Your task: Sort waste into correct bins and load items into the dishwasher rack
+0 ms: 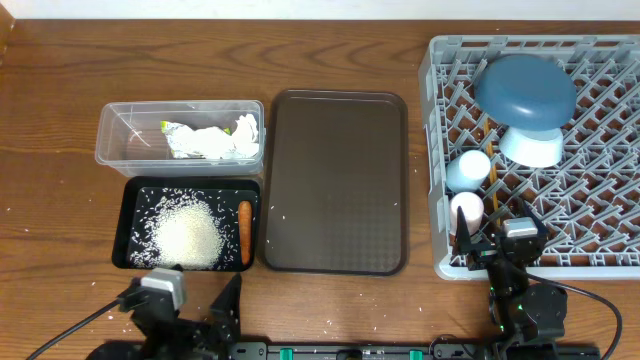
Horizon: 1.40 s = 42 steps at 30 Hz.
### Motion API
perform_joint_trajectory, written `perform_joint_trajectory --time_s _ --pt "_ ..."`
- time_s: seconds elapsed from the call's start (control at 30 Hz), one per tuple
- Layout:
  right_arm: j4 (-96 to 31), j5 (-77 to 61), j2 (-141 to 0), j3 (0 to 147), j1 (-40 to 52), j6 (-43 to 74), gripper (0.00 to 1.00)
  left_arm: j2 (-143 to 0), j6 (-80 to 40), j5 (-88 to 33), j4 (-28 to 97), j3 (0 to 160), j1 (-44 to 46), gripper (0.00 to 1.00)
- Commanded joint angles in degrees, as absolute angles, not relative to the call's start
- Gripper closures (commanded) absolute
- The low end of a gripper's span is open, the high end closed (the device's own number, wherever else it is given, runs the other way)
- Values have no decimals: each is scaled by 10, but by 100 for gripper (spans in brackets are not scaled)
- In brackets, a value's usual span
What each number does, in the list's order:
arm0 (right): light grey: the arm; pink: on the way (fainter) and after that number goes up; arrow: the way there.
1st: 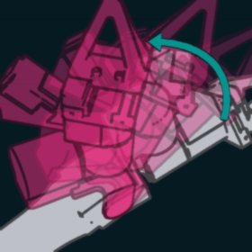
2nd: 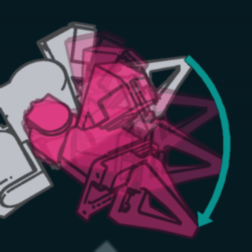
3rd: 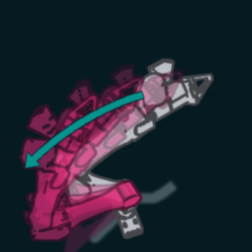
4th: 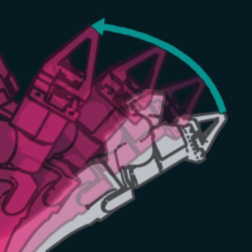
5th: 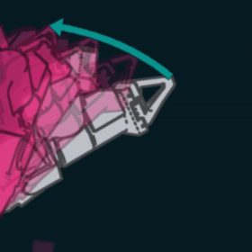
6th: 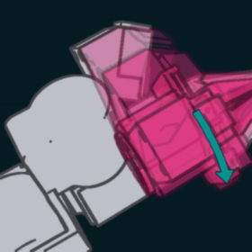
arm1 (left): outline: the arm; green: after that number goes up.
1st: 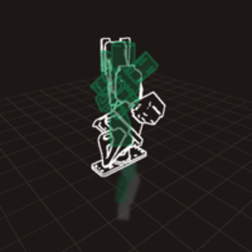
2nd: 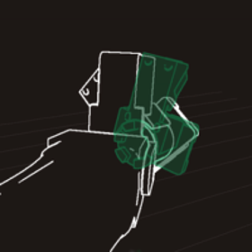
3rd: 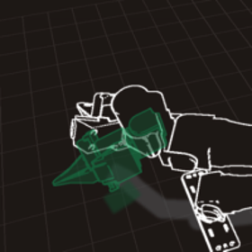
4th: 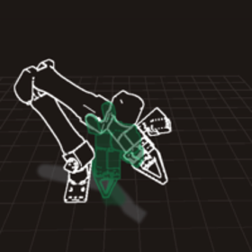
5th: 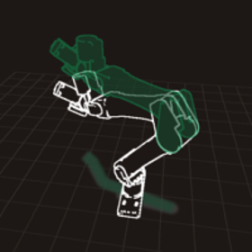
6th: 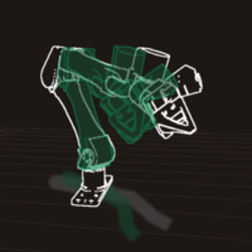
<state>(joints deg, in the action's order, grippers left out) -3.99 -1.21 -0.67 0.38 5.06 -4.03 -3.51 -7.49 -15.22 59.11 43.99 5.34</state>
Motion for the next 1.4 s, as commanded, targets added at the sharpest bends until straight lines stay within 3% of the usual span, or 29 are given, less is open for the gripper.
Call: perform_joint_trajectory --time_s 0.0,0.17,0.4,0.57,0.8,1.1,1.37 --pt "-43 -6 -3 3 49 -46 1 -16 -76 -147 562 392 51 3" --pt "-43 -6 -3 3 49 -46 1 -1 -76 -150 460 313 51 3" --pt "-43 -6 -3 3 49 -46 1 -1 -76 -190 170 187 51 3" --pt "-43 -6 -3 3 49 -46 1 -1 -78 -190 29 107 51 3" --pt "-43 -6 -3 3 49 -46 1 -1 -78 -188 -25 27 51 3" --pt "-43 -6 -3 3 49 -46 1 -1 -72 -135 28 2 51 3" --pt "-43 -6 -3 3 49 -46 1 -1 30 -123 29 2 51 3"
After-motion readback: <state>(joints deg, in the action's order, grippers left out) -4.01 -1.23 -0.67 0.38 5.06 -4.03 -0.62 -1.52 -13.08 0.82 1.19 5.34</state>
